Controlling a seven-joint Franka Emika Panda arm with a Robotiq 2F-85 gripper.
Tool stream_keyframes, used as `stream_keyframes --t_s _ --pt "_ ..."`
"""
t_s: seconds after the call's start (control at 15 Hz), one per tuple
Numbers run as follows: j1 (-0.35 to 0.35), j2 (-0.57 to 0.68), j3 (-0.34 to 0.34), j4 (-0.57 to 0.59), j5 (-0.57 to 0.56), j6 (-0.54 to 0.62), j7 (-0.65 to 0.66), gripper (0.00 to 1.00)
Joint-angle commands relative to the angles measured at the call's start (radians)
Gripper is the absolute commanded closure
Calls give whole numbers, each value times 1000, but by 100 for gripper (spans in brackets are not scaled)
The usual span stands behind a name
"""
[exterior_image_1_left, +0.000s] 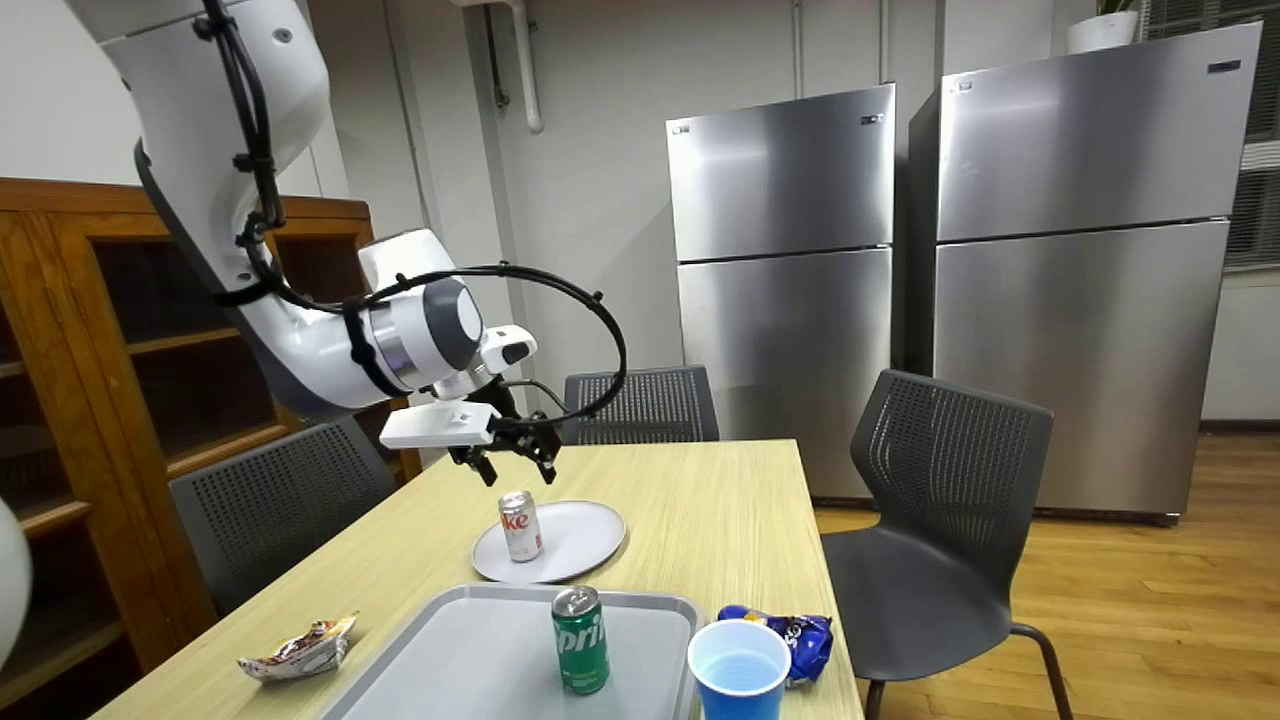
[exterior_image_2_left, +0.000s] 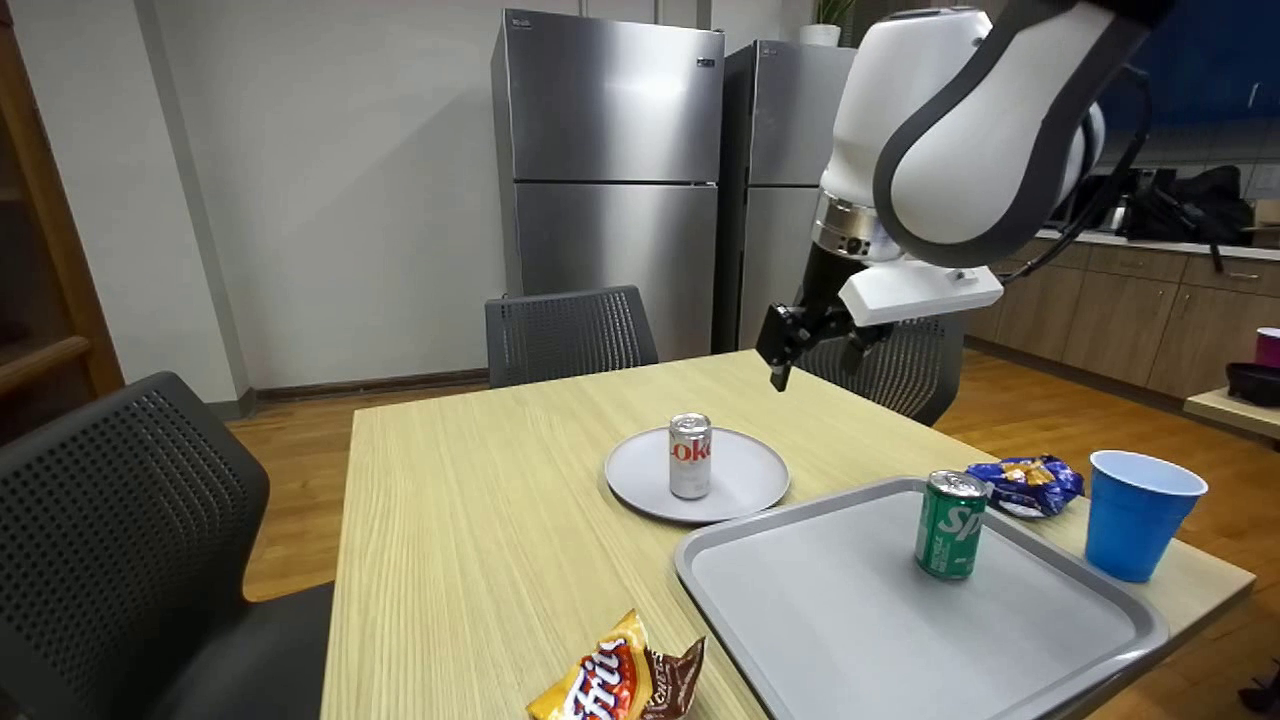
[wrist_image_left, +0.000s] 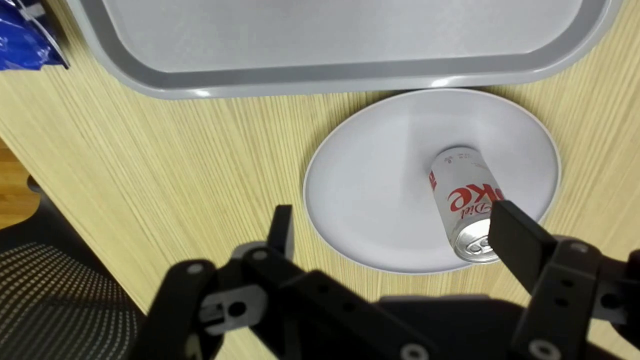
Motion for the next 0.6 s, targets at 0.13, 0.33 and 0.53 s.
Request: stream_keyframes --t_s 0.13,0.33,0.53 --pt "0 107 23 103 14 48 -26 0" --pt "-12 141 48 133 22 66 -47 0" --pt "-22 171 74 161 23 79 -66 0"
